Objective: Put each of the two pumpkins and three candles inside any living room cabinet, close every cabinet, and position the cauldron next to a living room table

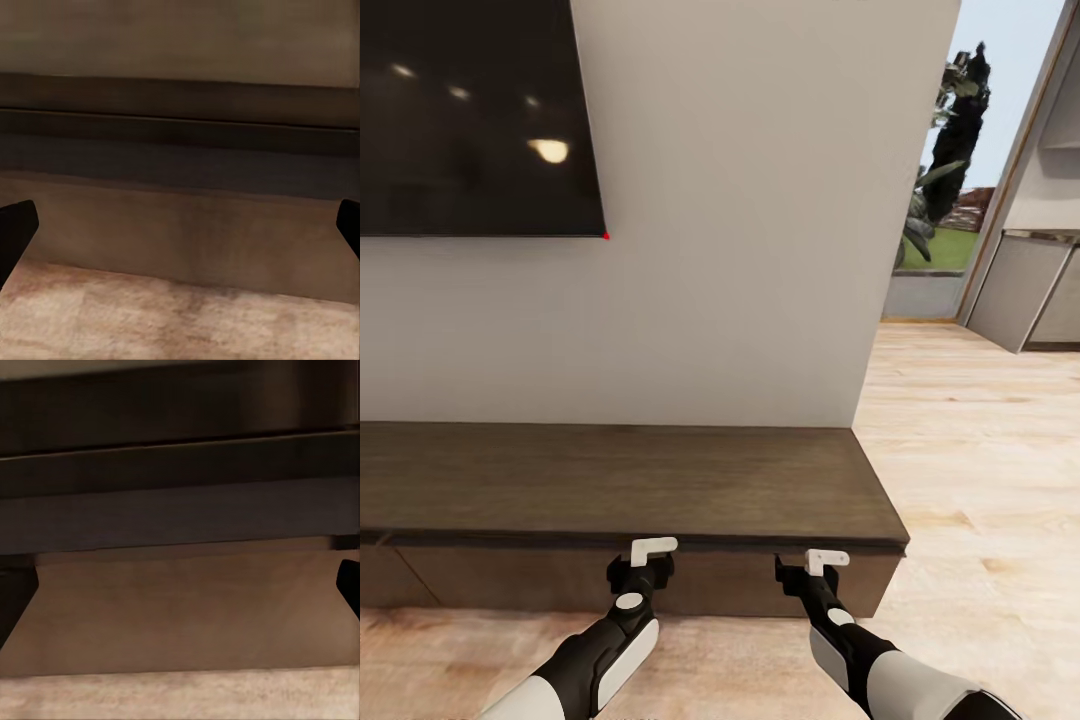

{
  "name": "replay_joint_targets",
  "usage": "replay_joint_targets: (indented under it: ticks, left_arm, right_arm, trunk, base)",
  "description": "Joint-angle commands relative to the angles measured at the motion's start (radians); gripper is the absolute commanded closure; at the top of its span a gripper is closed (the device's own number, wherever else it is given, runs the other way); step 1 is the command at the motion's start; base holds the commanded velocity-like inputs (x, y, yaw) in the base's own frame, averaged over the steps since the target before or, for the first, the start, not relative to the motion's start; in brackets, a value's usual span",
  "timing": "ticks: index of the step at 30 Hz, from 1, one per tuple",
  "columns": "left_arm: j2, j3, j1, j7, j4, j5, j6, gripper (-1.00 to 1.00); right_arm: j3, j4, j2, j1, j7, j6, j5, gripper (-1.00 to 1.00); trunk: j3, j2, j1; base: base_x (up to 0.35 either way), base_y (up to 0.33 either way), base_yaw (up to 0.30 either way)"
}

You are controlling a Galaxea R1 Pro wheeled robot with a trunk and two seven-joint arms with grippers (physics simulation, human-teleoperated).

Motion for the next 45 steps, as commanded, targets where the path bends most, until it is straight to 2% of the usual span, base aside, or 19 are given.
replay_joint_targets:
  ticks: [1,27,35,38,40,42,45]
  left_arm:
    - [0.001,-0.006,-0.001,0.008,-0.001,0.006,0.002,-1.00]
    - [0.000,-0.006,-0.001,0.007,-0.001,0.007,0.003,-1.00]
    - [0.002,0.001,-0.001,0.007,-0.011,0.017,0.030,-1.00]
    - [0.002,0.008,-0.001,0.008,-0.014,0.020,0.085,-1.00]
    - [0.002,0.022,-0.001,0.008,-0.029,0.025,0.149,-1.00]
    - [0.003,0.050,-0.001,0.008,-0.063,0.039,0.244,-1.00]
    - [0.004,0.108,-0.001,0.006,-0.099,0.077,0.411,-1.00]
  right_arm:
    - [-0.001,-0.012,0.000,-0.002,-0.007,-0.003,0.002,-1.00]
    - [-0.001,-0.012,0.000,-0.002,-0.007,0.003,0.002,-1.00]
    - [-0.001,-0.013,-0.001,-0.002,-0.010,0.016,0.002,-1.00]
    - [-0.001,-0.016,-0.003,-0.002,-0.009,0.059,0.002,-1.00]
    - [-0.002,-0.022,-0.005,-0.002,-0.008,0.143,0.002,-1.00]
    - [-0.002,-0.026,-0.005,-0.002,-0.007,0.196,0.002,-1.00]
    - [-0.003,-0.027,-0.007,-0.002,-0.006,0.231,0.002,-1.00]
  trunk:
    - [-0.001,-0.001,0.000]
    - [-0.001,-0.001,0.000]
    - [-0.001,-0.001,0.000]
    - [-0.001,-0.001,0.000]
    - [-0.001,-0.001,0.000]
    - [-0.001,-0.001,0.000]
    - [-0.001,-0.001,0.000]
  base:
    - [-0.041,0.000,0.000]
    - [-0.239,0.000,0.000]
    - [-0.197,0.000,0.000]
    - [-0.043,0.000,0.000]
    - [-0.011,0.000,0.000]
    - [-0.004,0.000,0.000]
    - [-0.001,0.000,0.000]
